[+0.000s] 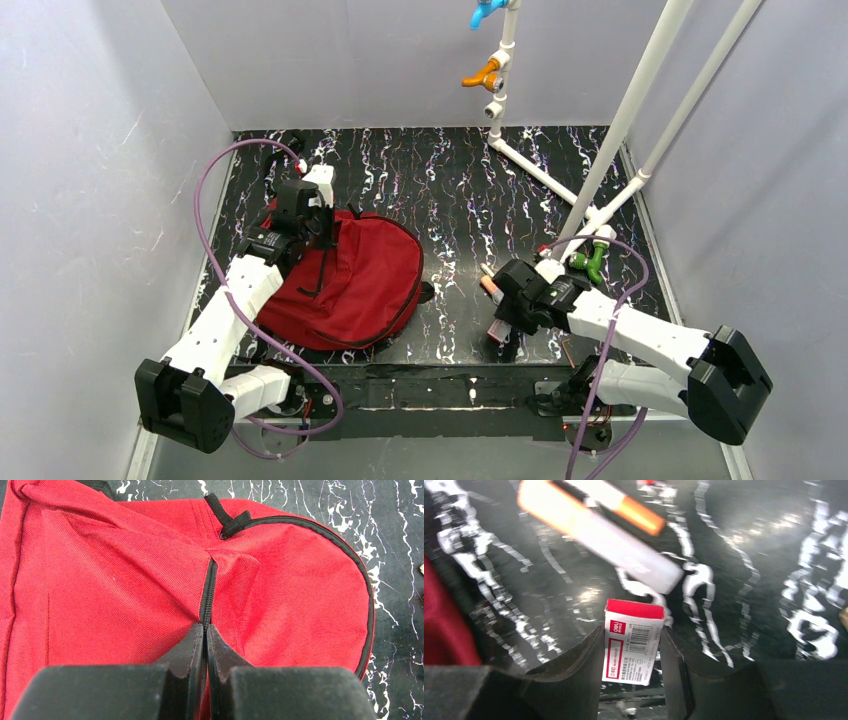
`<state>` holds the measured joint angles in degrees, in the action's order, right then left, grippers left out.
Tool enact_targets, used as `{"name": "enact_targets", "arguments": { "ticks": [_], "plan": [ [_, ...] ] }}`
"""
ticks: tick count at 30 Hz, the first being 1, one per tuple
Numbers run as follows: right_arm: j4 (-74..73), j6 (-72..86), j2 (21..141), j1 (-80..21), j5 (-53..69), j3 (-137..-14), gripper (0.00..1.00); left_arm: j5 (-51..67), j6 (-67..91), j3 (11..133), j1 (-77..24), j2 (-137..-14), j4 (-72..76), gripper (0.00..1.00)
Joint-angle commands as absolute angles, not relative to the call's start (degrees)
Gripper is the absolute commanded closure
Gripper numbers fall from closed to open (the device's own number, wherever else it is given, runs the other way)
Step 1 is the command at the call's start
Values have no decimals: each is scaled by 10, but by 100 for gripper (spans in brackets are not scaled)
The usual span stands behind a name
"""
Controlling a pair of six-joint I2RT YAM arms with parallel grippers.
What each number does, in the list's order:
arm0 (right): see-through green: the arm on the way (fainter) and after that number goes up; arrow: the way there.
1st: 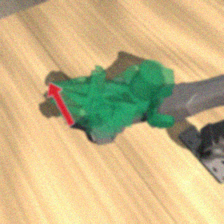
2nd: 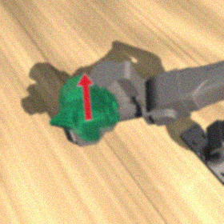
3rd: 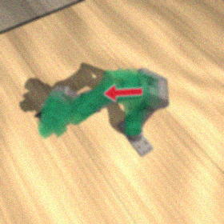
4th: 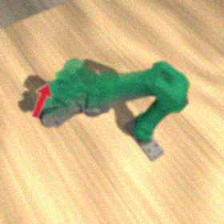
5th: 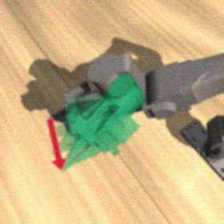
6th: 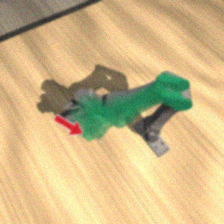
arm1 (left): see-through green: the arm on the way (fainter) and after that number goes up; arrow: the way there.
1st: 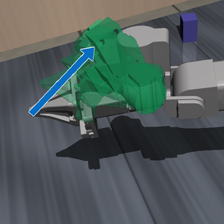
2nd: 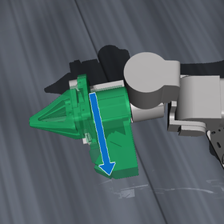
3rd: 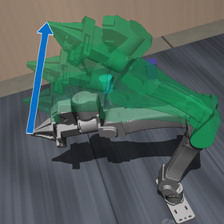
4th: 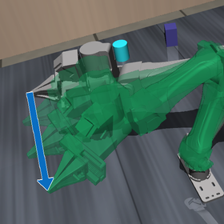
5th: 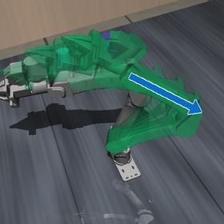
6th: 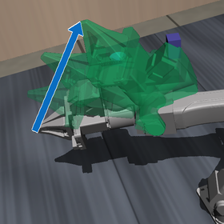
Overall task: Pack the student bag
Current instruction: Pick up the stationery from the center of the board, then place the stationery in the student bag.
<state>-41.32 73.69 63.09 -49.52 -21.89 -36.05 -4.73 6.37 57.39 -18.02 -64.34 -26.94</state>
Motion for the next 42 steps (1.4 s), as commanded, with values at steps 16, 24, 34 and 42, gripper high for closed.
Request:
{"name": "enact_targets", "arguments": {
  "ticks": [16, 24, 34, 42],
  "plan": [
    [164, 565, 988, -516, 99, -681, 73, -62, 56, 585, -187, -626, -267, 100],
    [246, 589, 1153, -561, 125, -804, 68, -51, 59, 585, -187, -624, -265, 100],
    [303, 514, 1219, -586, 62, -850, 65, -48, 60, 585, -188, -629, -263, 100],
    [284, 514, 1253, -586, 29, -898, 47, -57, 60, 584, -187, -625, -263, 100]
  ]
}}
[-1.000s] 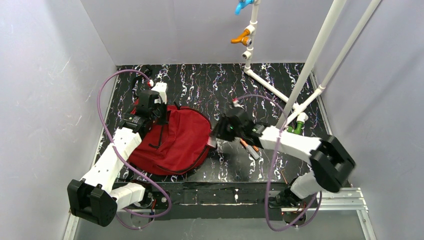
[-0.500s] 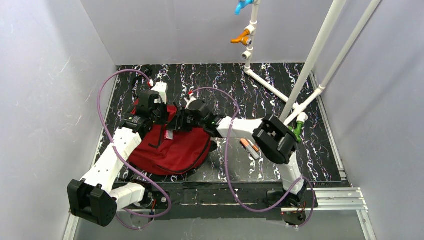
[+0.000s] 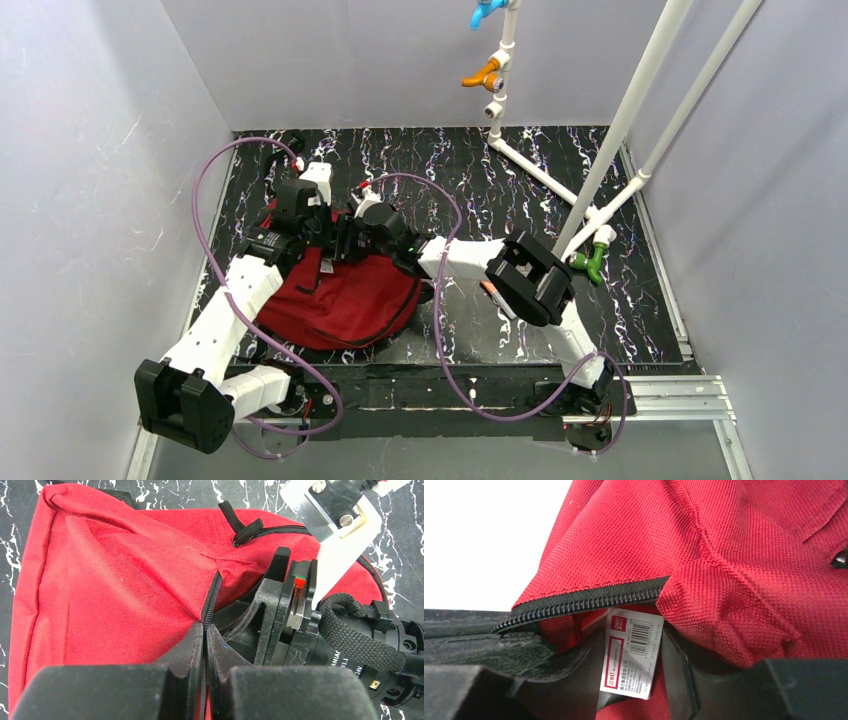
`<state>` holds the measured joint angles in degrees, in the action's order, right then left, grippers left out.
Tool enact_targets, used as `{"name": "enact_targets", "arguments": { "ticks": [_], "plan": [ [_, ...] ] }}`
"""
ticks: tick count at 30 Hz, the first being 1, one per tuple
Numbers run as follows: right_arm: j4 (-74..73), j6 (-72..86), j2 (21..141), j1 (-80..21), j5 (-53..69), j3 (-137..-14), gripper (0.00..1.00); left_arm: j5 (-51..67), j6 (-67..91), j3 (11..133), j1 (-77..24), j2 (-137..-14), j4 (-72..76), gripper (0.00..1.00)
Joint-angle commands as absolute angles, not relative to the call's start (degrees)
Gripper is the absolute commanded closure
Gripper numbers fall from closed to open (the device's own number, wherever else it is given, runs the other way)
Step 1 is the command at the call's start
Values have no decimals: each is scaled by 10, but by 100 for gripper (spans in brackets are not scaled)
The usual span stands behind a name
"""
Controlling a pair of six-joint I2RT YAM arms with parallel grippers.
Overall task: Pack the student bag
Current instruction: Place the stationery in the student bag.
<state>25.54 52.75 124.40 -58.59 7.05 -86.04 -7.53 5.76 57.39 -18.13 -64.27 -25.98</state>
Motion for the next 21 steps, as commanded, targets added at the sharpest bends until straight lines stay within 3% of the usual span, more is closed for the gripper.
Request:
{"name": "enact_targets", "arguments": {
  "ticks": [1, 6, 12, 16, 21],
  "plan": [
    [276, 510, 1252, -586, 27, -897, 43, -56, 60, 583, -187, -624, -262, 100],
    [284, 498, 1220, -585, 23, -852, 23, -56, 60, 583, -187, -625, -261, 100],
    [264, 486, 1175, -578, 35, -820, 18, -53, 61, 581, -187, -624, -260, 100],
    [287, 507, 1152, -578, 56, -773, 27, -44, 61, 585, -187, -624, -262, 100],
    [322, 533, 1162, -587, 87, -757, 52, -49, 62, 583, -188, -624, -261, 100]
  ]
}}
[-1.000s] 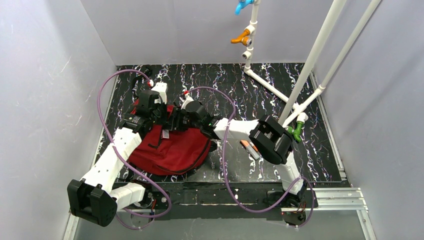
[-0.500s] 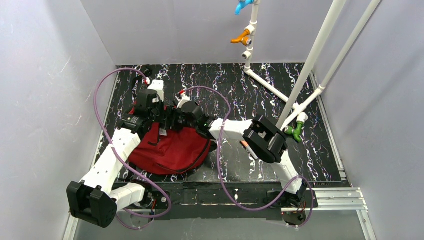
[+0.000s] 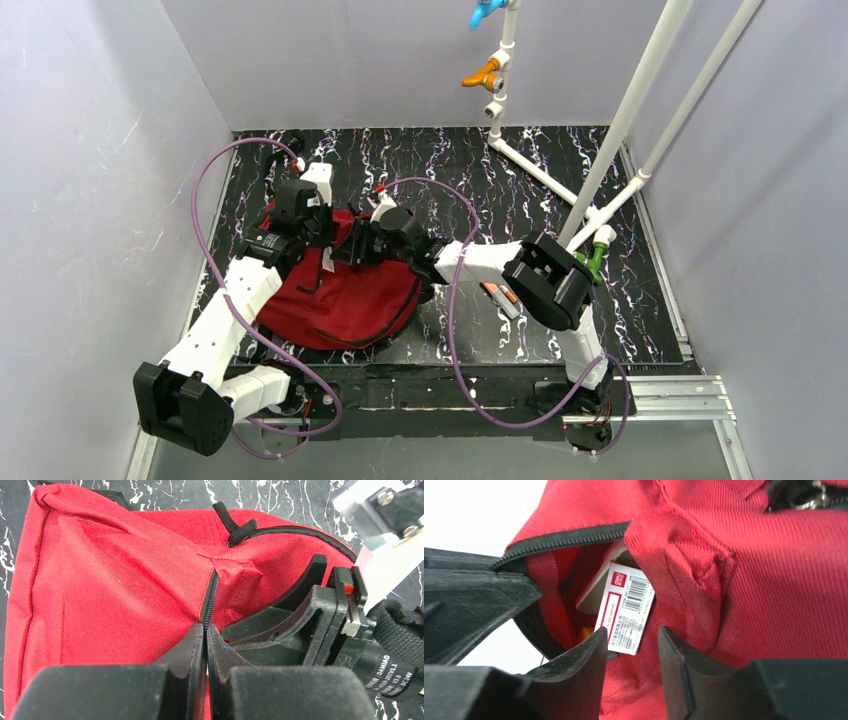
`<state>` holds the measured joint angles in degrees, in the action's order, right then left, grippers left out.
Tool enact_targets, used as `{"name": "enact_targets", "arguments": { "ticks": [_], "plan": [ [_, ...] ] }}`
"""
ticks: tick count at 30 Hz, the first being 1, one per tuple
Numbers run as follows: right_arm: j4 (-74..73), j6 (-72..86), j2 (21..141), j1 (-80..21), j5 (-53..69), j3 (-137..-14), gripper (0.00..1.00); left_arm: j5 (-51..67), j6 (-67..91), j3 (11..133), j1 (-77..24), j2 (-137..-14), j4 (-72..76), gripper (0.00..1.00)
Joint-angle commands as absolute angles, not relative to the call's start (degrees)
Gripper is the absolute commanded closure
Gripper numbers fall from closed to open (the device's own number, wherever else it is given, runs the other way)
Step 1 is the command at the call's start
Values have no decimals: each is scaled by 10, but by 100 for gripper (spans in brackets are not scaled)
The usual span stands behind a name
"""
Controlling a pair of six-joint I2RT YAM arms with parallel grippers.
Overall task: Pack the student bag
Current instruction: Place the stationery in the student bag.
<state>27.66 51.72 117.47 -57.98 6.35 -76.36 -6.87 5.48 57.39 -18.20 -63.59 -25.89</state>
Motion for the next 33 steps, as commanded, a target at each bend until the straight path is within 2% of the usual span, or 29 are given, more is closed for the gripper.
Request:
{"name": "enact_targets", "arguments": {
  "ticks": [1, 5, 8, 12, 16, 21, 24, 28, 33],
  "plan": [
    [325, 535, 1169, -590, 92, -765, 55, -46, 62, 584, -188, -626, -261, 100],
    [319, 560, 1232, -593, 130, -832, 67, -42, 62, 585, -188, -624, -262, 100],
    [313, 581, 1273, -595, 162, -904, 72, -59, 62, 582, -188, -618, -262, 100],
    [303, 579, 1284, -595, 170, -940, 72, -67, 62, 581, -189, -615, -262, 100],
    [283, 559, 1244, -582, 161, -894, 70, -58, 62, 582, -189, -620, -261, 100],
    [218, 486, 1131, -551, 142, -779, 65, -51, 62, 582, -190, -622, -262, 100],
    [66, 370, 1046, -531, 107, -749, 60, -59, 62, 581, -192, -624, -262, 100],
    [-116, 231, 933, -524, 10, -712, 44, -47, 62, 585, -192, -626, -264, 100],
    [-331, 143, 857, -514, -173, -674, 36, -42, 64, 587, -192, -627, -265, 100]
  ]
}}
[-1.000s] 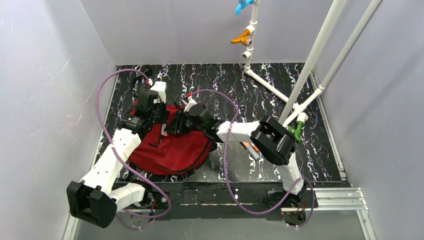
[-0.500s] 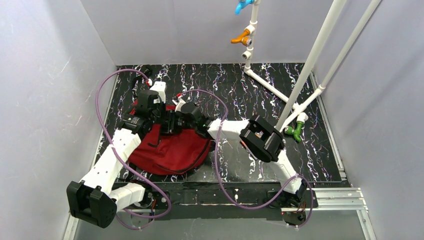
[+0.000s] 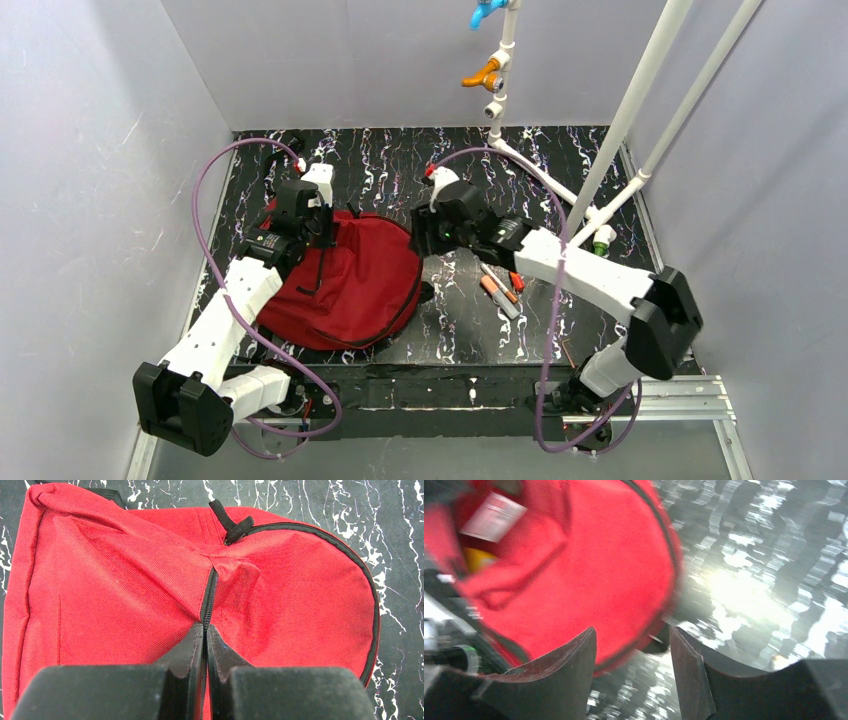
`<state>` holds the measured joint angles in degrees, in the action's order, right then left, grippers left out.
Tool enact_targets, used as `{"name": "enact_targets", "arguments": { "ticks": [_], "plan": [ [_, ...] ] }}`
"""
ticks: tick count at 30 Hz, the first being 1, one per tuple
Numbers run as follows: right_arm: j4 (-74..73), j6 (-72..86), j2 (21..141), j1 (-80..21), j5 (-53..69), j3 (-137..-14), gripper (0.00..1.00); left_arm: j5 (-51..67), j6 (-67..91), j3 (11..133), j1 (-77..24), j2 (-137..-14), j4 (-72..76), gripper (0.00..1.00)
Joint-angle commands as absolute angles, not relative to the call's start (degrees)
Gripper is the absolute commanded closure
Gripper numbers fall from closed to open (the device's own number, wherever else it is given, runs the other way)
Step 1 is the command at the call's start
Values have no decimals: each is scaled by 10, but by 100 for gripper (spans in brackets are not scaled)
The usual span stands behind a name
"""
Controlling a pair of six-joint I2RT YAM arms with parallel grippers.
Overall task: Pack the student bag
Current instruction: Place the stationery in the student bag, then pick up the stationery from the center of the board.
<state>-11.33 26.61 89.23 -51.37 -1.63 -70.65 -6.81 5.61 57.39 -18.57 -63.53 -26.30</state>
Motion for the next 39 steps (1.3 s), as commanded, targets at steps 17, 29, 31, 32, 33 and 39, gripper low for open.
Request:
{"name": "enact_targets", "arguments": {
  "ticks": [17, 29, 31, 32, 33, 39],
  "plan": [
    [-400, 136, 860, -494, -250, -569, 40, -41, 66, 587, -192, -630, -266, 100],
    [-348, 164, 885, -474, -198, -521, 52, -36, 65, 588, -192, -636, -267, 100],
    [-336, 170, 890, -473, -186, -515, 54, -35, 65, 588, -193, -636, -266, 100],
    [-331, 171, 893, -474, -183, -511, 55, -36, 65, 588, -193, -636, -267, 100],
    [-323, 173, 897, -474, -182, -506, 55, -37, 65, 587, -193, -636, -266, 100],
    [-300, 180, 918, -474, -163, -493, 65, -39, 64, 587, -194, -640, -267, 100]
  ]
}}
